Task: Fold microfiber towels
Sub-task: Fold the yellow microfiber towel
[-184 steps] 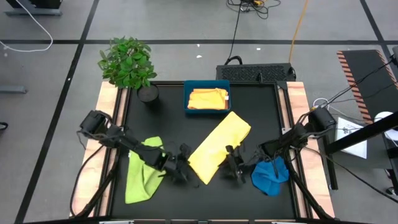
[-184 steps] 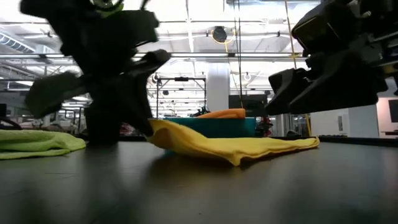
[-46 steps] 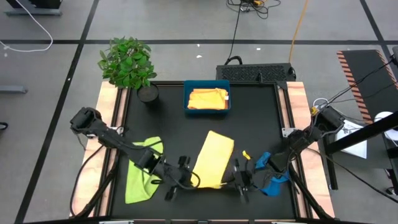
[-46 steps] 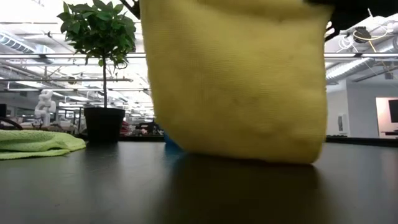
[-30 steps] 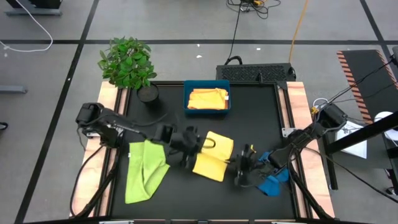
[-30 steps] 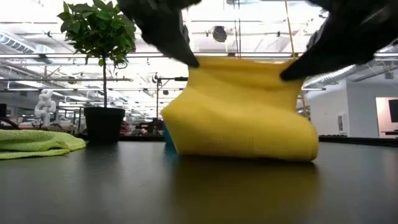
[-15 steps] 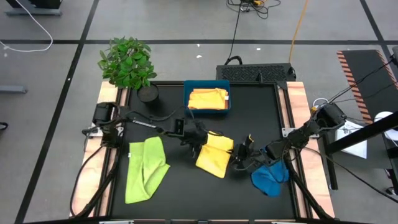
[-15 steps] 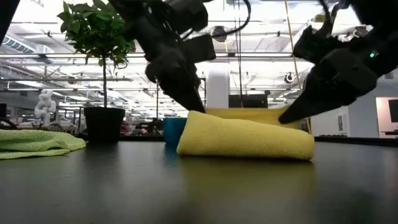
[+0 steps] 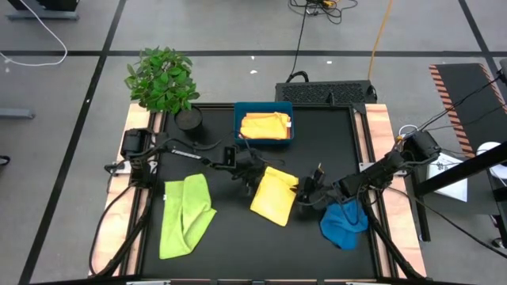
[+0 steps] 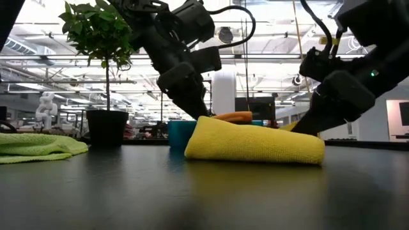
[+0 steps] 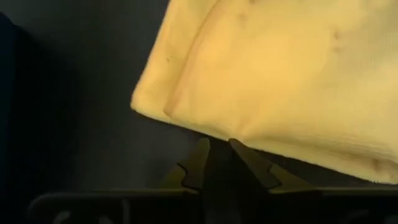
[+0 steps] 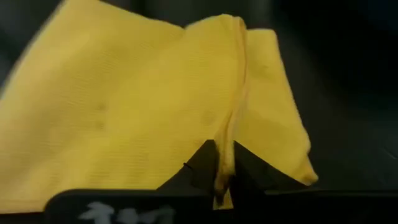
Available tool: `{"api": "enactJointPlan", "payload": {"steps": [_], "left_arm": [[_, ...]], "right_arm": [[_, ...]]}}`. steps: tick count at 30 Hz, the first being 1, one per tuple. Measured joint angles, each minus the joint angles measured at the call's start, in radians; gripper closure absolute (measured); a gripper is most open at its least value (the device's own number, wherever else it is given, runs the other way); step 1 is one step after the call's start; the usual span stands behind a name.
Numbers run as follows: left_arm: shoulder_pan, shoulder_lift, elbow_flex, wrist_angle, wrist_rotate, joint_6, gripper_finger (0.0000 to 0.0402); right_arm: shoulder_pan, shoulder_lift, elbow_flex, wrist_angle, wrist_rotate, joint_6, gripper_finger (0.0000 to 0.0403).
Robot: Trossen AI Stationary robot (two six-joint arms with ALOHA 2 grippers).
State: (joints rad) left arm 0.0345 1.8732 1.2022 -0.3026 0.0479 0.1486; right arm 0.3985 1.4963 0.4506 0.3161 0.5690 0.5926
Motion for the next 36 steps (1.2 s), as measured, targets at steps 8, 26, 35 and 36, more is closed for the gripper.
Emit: {"api": "enactJointPlan", "payload": {"steps": [8, 26, 35, 36], "left_arm": [[-0.012, 0.0, 0.0, -0.049, 0.001, -0.028, 0.032], [-0.183, 0.0, -0.012, -0.074, -0.023, -0.158, 0.0386], [-0.207, 0.0, -0.145, 0.163, -0.004, -0.21, 0.0382], [-0.207, 0.0, -0.158, 0.175, 0.004, -0.213, 0.0382]], "right_arm": [[-0.033, 0.0, -0.006, 0.05, 0.036, -0.041, 0.0326], [-0.062, -0.097, -0.004, 0.22, -0.189, -0.246, 0.0302], [-0.062, 0.056, -0.004, 0.375, -0.26, -0.262, 0.0304], [-0.072, 0.066, -0.004, 0.381, -0.259, -0.263, 0.0304]]}}
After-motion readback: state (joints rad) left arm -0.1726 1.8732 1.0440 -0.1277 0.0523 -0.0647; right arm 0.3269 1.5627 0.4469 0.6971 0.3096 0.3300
